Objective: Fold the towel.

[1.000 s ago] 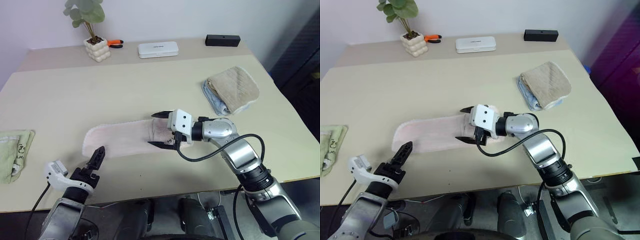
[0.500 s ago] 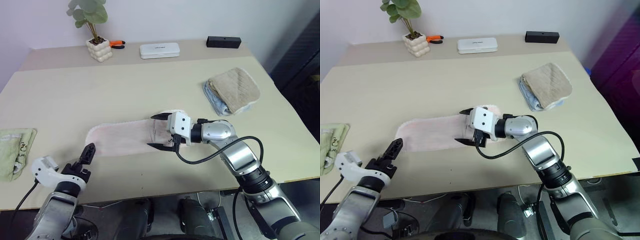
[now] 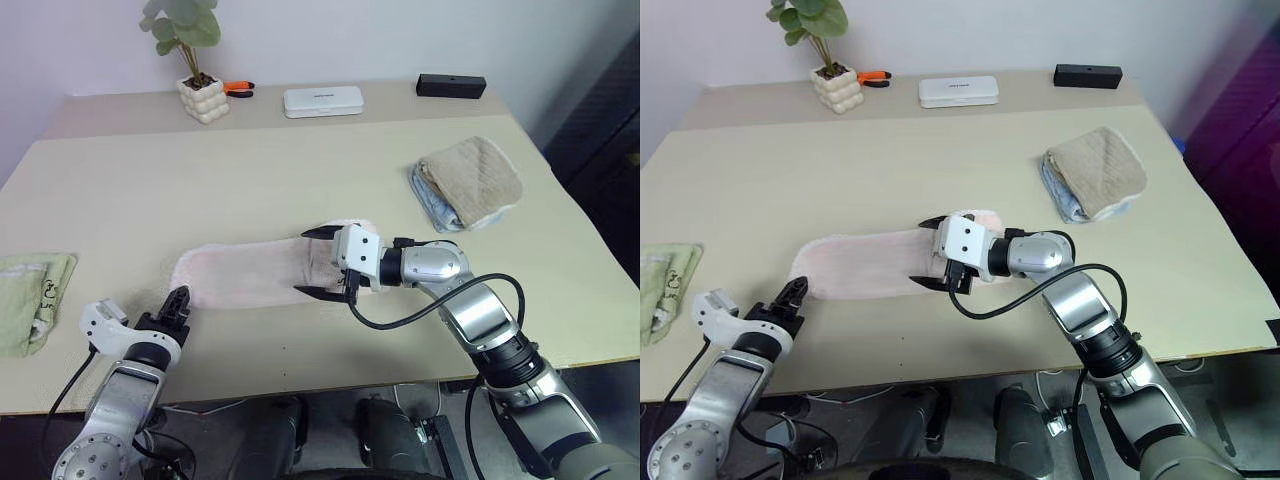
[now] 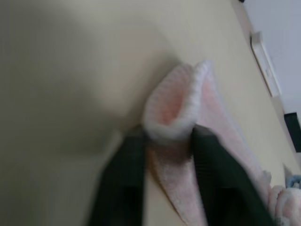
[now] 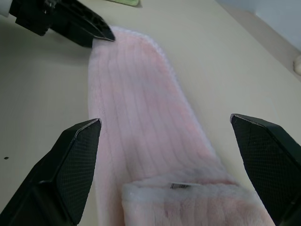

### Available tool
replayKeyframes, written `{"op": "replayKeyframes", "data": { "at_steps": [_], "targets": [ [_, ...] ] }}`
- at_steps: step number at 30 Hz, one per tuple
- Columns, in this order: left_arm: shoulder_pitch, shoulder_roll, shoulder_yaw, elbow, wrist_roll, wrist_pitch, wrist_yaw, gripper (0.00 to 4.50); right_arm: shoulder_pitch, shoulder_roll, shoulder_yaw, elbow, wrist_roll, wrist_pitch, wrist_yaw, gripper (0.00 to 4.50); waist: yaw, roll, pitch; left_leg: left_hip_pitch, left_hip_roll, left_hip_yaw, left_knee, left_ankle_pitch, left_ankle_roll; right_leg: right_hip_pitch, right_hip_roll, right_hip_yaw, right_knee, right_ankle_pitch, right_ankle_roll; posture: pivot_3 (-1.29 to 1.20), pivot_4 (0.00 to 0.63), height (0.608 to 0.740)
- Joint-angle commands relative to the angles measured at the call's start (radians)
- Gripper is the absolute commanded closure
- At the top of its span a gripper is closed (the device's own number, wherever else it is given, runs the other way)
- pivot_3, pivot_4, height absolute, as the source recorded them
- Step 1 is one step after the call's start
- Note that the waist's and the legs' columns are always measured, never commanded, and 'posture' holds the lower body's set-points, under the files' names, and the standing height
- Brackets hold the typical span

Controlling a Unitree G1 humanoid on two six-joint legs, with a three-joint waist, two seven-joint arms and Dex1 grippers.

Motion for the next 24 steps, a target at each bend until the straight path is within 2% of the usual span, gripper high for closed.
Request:
{"op": "replayKeyframes", "data": {
  "at_steps": [1, 8, 12, 14, 17, 21, 24],
  "targets": [
    [-0.004, 0.009, 0.028, -0.006, 0.002, -0.02, -0.037, 4.46, 0.003, 0.003, -0.017, -0.049, 0.003, -0.006, -0.01, 0.0, 0.0, 0.0, 0.0, 0.0, 0.0, 0.0, 0.0, 0.0, 0.0, 0.0, 0.0, 0.0, 0.0, 0.0, 0.0, 0.0, 0.15, 0.74],
    [-0.018, 0.098, 0.167, -0.007, 0.042, -0.085, -0.153, 4.46, 0.008, -0.007, -0.024, -0.051, 0.004, -0.004, -0.013, 0.0, -0.001, 0.0, 0.0, 0.0, 0.002, 0.0, 0.0, 0.0, -0.001, 0.0, 0.001, 0.0, 0.0, 0.0, -0.001, 0.0, 0.15, 0.74],
    [-0.013, 0.227, 0.237, 0.002, 0.093, -0.068, -0.278, 4.46, 0.008, -0.026, -0.042, -0.032, 0.004, -0.006, -0.014, 0.0, -0.001, 0.0, 0.0, 0.0, 0.003, 0.0, -0.001, 0.0, -0.002, -0.001, 0.003, 0.0, 0.0, 0.001, -0.002, 0.0, 0.15, 0.74],
    [-0.026, 0.304, 0.228, -0.024, 0.12, -0.043, -0.353, 4.46, 0.006, -0.037, -0.059, -0.013, 0.008, -0.009, -0.015, 0.0, 0.0, 0.0, 0.0, 0.0, 0.003, 0.0, -0.001, 0.0, -0.002, -0.001, 0.003, 0.0, -0.001, 0.001, -0.002, 0.0, 0.15, 0.74],
    [-0.093, 0.401, 0.146, -0.079, 0.154, 0.001, -0.467, 4.46, 0.008, -0.052, -0.078, 0.009, 0.004, -0.016, -0.017, 0.0, 0.004, -0.001, 0.0, 0.0, 0.003, 0.0, 0.0, 0.0, -0.002, -0.001, 0.004, 0.0, -0.001, 0.001, -0.002, 0.0, 0.15, 0.74],
    [-0.185, 0.533, -0.086, -0.135, 0.304, 0.085, -0.661, 4.46, 0.02, -0.06, -0.088, 0.03, -0.005, -0.026, -0.026, 0.0, -0.001, -0.002, -0.001, 0.0, 0.003, 0.001, -0.001, 0.0, -0.002, -0.001, 0.004, 0.0, -0.001, 0.001, -0.003, 0.0, 0.15, 0.74],
    [-0.243, 0.57, -0.223, -0.118, 0.406, 0.103, -0.776, 4.46, 0.027, -0.069, -0.091, 0.041, -0.018, -0.035, -0.036, 0.0, -0.009, -0.001, 0.0, -0.001, 0.004, 0.003, -0.003, 0.0, -0.001, 0.0, 0.004, 0.003, -0.001, 0.002, -0.003, 0.0, 0.15, 0.74]
  ]
}}
